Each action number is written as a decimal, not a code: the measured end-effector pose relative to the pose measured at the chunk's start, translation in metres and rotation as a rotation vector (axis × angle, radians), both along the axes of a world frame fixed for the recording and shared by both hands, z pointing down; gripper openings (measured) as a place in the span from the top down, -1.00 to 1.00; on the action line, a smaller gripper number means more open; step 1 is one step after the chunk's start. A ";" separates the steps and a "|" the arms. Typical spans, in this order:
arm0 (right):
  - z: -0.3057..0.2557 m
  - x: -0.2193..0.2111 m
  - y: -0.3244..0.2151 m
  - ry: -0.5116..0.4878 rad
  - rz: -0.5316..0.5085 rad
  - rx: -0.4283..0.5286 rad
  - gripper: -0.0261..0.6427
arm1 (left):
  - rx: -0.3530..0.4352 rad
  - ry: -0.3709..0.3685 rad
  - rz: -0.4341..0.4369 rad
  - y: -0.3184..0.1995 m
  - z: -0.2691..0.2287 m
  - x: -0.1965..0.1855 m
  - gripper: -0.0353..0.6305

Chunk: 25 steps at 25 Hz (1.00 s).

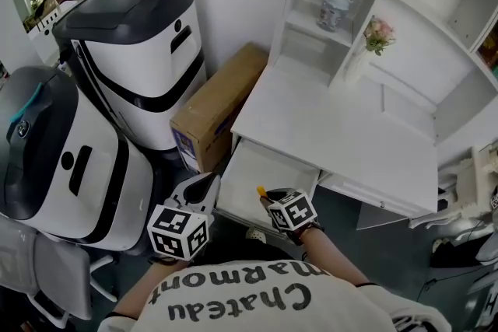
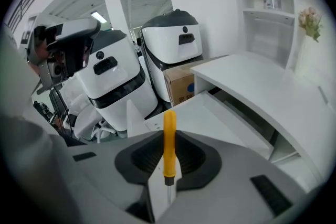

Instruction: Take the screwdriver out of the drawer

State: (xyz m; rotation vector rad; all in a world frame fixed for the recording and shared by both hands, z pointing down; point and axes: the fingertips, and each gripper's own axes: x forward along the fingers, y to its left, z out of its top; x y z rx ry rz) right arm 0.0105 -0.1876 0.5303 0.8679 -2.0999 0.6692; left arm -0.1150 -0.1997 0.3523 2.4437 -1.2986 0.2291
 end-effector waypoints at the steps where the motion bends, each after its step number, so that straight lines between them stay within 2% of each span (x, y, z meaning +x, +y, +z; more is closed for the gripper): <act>1: -0.006 -0.002 0.001 -0.007 0.009 0.012 0.68 | 0.002 0.004 0.006 0.001 -0.001 0.001 0.82; 11: -0.061 -0.013 0.005 -0.067 0.109 0.158 0.68 | 0.026 0.035 0.031 0.019 -0.009 0.000 0.82; 18: -0.092 -0.019 0.010 -0.184 0.212 0.199 0.68 | 0.052 0.045 0.031 0.033 -0.017 -0.010 0.82; 25: -0.125 -0.021 0.020 -0.228 0.279 0.278 0.68 | 0.080 0.049 0.053 0.047 -0.025 -0.013 0.82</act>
